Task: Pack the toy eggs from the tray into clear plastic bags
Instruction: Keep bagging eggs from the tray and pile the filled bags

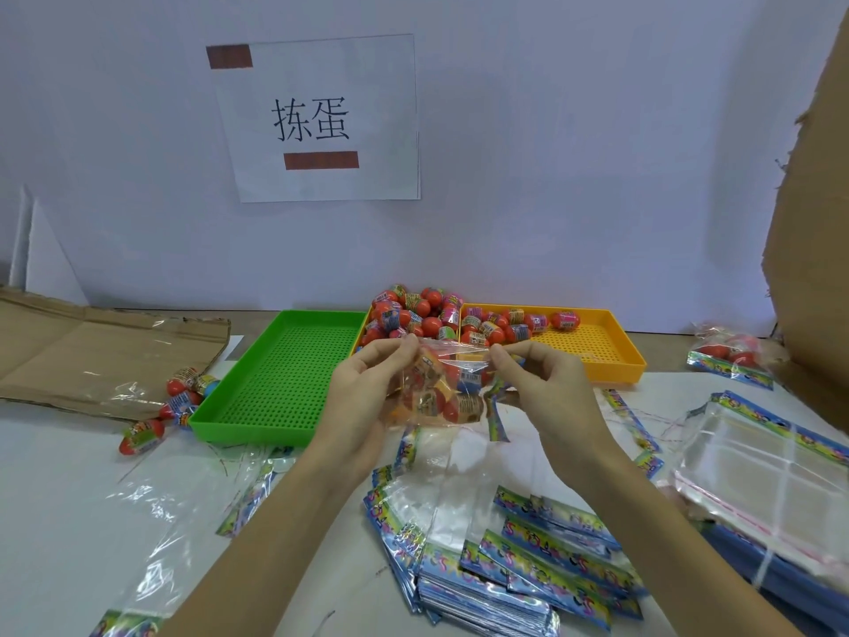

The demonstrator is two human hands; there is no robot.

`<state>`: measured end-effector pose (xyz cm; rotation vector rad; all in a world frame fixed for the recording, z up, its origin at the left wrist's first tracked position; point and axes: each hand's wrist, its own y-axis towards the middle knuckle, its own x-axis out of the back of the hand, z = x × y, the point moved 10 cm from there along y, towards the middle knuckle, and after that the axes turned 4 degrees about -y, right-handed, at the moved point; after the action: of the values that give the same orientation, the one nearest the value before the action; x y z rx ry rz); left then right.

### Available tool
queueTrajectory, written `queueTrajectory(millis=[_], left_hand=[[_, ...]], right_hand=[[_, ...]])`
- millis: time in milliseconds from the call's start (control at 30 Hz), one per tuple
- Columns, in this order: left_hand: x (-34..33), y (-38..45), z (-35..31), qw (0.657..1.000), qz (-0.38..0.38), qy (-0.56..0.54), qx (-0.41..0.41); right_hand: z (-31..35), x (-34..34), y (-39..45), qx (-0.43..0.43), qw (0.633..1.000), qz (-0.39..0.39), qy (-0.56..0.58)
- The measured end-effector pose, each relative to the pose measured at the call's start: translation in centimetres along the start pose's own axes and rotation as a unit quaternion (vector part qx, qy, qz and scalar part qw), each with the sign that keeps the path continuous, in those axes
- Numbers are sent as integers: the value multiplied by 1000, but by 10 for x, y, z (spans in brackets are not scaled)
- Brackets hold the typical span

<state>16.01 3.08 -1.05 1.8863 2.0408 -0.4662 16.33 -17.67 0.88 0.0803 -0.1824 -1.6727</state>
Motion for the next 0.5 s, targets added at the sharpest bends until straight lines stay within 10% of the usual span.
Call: queueTrajectory(millis=[500], left_hand=[[-6,2,8,998,41,34,32]], right_hand=[[9,3,-2,27,998,9,-59]])
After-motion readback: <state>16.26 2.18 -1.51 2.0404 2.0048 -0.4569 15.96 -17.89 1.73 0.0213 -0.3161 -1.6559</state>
